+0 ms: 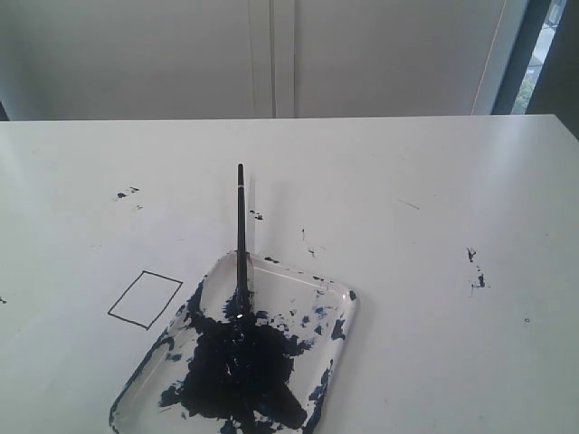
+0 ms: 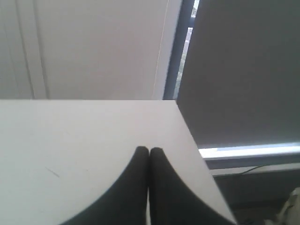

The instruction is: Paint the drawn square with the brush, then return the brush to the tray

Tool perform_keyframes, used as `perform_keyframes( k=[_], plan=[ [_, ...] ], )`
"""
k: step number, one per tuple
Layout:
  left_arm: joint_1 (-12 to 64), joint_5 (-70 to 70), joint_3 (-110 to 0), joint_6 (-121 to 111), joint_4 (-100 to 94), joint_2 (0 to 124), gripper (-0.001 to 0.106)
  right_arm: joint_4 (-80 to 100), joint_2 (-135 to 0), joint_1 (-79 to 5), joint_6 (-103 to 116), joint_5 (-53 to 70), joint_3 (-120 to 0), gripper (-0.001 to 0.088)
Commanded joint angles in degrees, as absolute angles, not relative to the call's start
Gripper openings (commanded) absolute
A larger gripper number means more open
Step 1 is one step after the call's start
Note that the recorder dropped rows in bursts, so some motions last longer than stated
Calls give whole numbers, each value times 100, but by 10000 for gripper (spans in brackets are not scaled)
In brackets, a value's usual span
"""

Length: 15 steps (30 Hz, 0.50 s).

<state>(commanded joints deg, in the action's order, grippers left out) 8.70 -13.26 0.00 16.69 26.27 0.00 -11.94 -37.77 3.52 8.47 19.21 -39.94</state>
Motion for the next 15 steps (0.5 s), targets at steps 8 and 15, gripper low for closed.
perform_keyframes(
  k=[8, 15],
  plan=[
    [870, -1326, 0, 1669, 2627, 0, 0, -1831, -3966, 352, 1705, 2172, -4153, 0],
    [870, -1326, 0, 1669, 2627, 0, 0, -2540, -4320, 352, -538, 2871, -4199, 0]
  ],
)
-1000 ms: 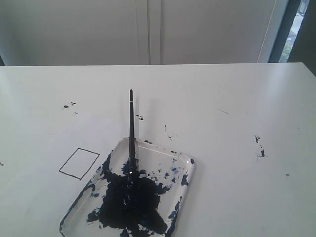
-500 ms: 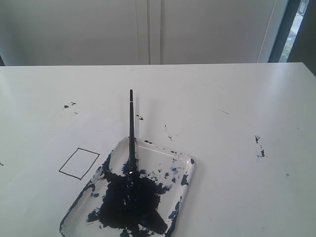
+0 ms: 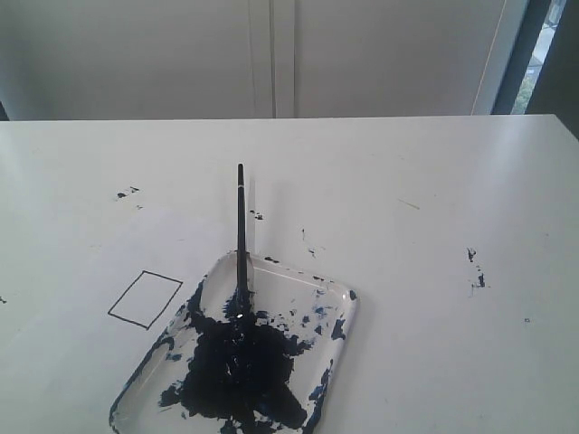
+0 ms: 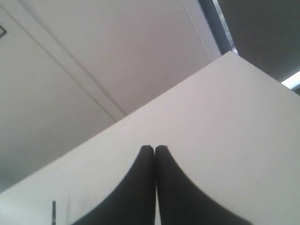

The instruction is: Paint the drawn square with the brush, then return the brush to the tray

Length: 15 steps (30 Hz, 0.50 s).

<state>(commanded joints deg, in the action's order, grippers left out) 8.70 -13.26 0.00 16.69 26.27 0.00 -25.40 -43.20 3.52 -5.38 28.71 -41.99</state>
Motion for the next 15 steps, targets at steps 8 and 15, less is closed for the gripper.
perform_keyframes(
  k=[8, 15],
  plan=[
    [870, -1326, 0, 1669, 2627, 0, 0, -5843, -4887, 352, -4426, 4545, -4331, 0],
    [870, -1326, 0, 1669, 2627, 0, 0, -6338, -5287, 352, -4753, 4880, -4333, 0]
  ],
)
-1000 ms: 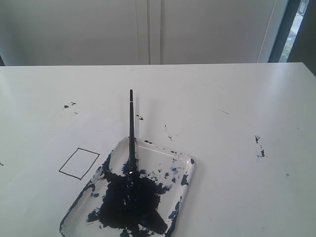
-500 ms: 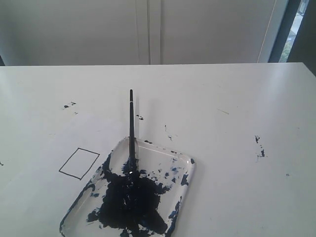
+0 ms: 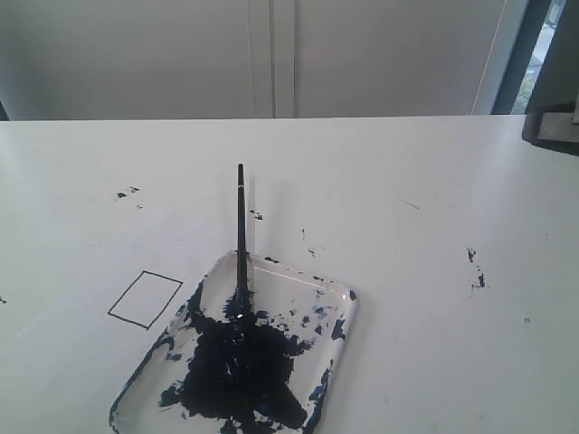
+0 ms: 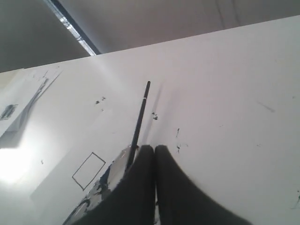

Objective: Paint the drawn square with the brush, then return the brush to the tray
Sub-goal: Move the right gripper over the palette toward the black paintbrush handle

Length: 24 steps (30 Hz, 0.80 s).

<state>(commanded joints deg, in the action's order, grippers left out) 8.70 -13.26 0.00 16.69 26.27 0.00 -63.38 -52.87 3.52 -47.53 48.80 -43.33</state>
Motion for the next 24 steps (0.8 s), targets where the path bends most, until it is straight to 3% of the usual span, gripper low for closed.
perform_keyframes(
  k=[10, 18, 24],
  plan=[
    [870, -1326, 0, 1669, 2627, 0, 0, -6980, -6121, 295, -5422, 4780, -4400, 0],
    [870, -1326, 0, 1669, 2627, 0, 0, -6740, -7660, -1591, -5697, 3270, -5651, 0],
    [870, -1326, 0, 1669, 2627, 0, 0, -5125, -9392, -3027, -4595, 2020, -6570, 0]
  ],
)
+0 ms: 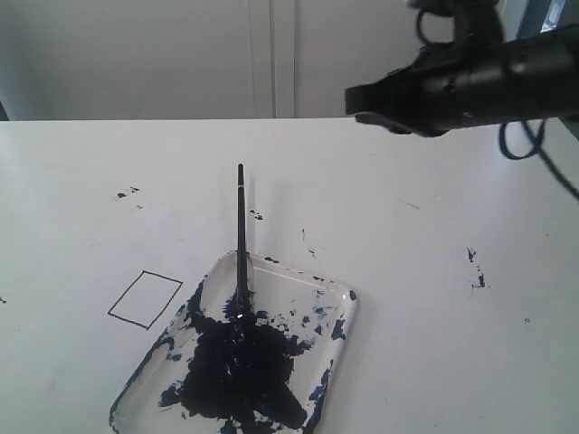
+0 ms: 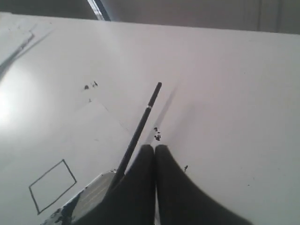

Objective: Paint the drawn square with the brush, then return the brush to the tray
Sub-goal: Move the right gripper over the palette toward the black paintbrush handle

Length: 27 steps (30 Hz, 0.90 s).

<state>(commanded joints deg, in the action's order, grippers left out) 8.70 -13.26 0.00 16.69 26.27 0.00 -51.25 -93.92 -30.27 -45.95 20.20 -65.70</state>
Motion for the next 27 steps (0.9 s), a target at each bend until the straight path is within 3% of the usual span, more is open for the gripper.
perform_keyframes(
  k=[6, 23, 27],
  plan=[
    [870, -1326, 0, 1669, 2627, 0, 0, -5107, -10286, -3902, -4486, 1484, -7153, 0],
    [870, -1326, 0, 1669, 2627, 0, 0, -5066, -11289, -4450, -4755, 181, -7602, 2],
    [870, -1326, 0, 1669, 2627, 0, 0, -5066, -11530, -4484, -4755, 111, -7626, 116]
  ],
)
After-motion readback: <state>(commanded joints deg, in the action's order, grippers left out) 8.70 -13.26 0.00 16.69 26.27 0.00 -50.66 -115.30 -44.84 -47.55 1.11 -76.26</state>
